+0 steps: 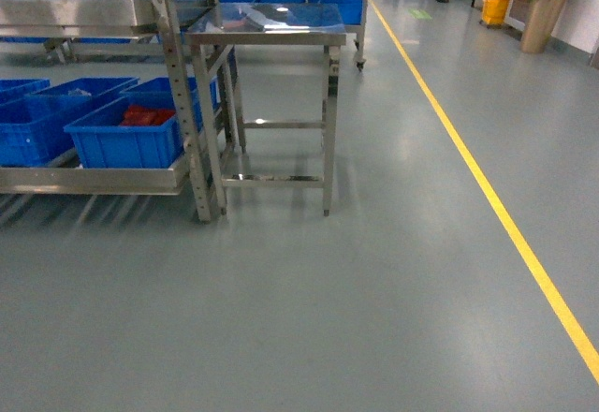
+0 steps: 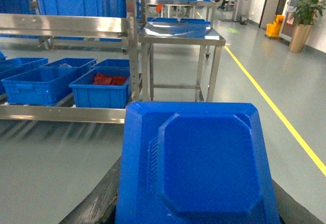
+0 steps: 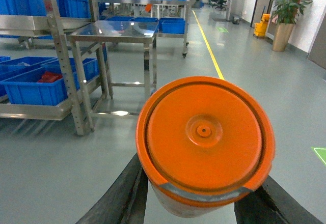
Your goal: Sort blue parts and orange caps into right shelf containers
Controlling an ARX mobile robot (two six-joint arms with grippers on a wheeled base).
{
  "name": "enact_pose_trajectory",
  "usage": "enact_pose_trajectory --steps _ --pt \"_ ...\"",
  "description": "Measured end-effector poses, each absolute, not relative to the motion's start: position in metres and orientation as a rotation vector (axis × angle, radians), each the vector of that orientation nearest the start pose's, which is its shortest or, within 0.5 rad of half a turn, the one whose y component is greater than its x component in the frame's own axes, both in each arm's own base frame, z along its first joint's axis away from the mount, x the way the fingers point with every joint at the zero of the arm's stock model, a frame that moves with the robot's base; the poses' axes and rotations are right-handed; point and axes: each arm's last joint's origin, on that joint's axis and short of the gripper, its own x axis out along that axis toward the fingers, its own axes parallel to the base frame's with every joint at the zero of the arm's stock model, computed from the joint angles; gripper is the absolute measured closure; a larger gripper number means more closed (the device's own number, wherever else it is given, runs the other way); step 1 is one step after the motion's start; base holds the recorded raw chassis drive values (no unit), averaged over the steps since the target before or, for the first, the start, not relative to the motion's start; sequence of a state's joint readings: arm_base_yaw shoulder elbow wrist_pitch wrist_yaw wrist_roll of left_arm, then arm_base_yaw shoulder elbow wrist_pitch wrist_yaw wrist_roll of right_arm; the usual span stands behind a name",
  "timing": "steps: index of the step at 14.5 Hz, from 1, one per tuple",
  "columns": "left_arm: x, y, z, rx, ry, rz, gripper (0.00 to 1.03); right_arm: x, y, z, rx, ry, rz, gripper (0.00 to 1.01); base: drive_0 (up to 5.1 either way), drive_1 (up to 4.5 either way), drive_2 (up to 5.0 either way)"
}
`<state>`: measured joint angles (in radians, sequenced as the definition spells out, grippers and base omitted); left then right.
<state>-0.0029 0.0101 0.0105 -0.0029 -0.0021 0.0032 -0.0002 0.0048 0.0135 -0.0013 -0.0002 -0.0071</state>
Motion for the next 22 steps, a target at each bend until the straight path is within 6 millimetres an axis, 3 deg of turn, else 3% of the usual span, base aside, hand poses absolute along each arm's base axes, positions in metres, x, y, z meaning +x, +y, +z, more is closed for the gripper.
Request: enact_pose_trajectory --steps 22 --pt "0.0977 -0.0003 0.1656 0.003 0.007 -0.003 0.6 0.0972 0.0 0.1669 -0.007 0.0 0.0 0.6 0.0 4.33 -4.2"
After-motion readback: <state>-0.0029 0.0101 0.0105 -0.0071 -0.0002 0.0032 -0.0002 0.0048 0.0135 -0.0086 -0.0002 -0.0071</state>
